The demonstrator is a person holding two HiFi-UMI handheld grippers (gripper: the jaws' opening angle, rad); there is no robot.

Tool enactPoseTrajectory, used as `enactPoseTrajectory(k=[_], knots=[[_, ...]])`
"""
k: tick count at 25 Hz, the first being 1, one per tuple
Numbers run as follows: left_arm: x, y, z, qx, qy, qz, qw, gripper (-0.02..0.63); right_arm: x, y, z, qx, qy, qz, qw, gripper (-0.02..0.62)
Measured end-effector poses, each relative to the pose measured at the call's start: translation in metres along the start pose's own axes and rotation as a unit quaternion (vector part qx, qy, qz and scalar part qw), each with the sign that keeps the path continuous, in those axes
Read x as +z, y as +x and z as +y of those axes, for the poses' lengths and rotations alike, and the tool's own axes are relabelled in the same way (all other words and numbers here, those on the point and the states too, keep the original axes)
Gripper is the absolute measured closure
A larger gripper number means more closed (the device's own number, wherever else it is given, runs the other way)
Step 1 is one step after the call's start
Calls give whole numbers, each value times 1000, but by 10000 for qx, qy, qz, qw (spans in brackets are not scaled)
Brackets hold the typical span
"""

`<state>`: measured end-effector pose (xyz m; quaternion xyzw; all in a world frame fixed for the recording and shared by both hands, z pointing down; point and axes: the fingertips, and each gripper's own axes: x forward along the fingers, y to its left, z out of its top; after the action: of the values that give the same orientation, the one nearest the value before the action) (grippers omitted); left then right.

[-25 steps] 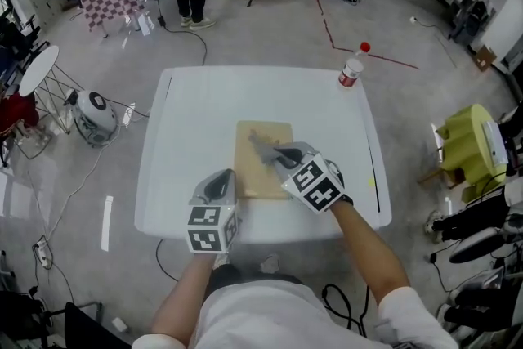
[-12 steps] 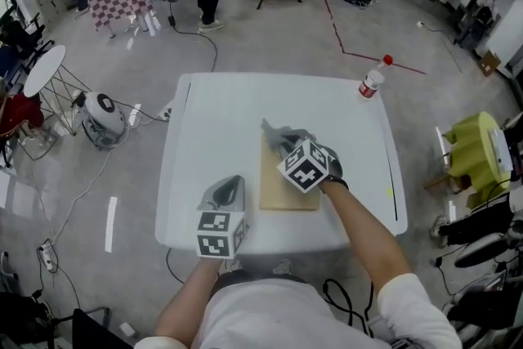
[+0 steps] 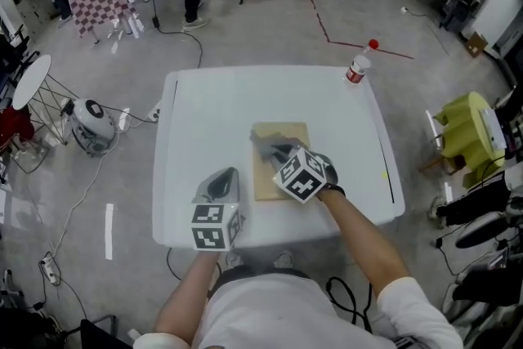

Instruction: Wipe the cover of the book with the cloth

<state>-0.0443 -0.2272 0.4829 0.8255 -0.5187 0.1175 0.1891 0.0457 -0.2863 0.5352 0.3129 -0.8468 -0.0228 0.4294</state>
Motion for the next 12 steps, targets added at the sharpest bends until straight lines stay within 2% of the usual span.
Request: enactPoseTrajectory(k=[12], knots=[[0, 2, -19, -278, 122, 34, 9995, 598, -25, -51, 56, 142, 213, -102, 9996, 578]])
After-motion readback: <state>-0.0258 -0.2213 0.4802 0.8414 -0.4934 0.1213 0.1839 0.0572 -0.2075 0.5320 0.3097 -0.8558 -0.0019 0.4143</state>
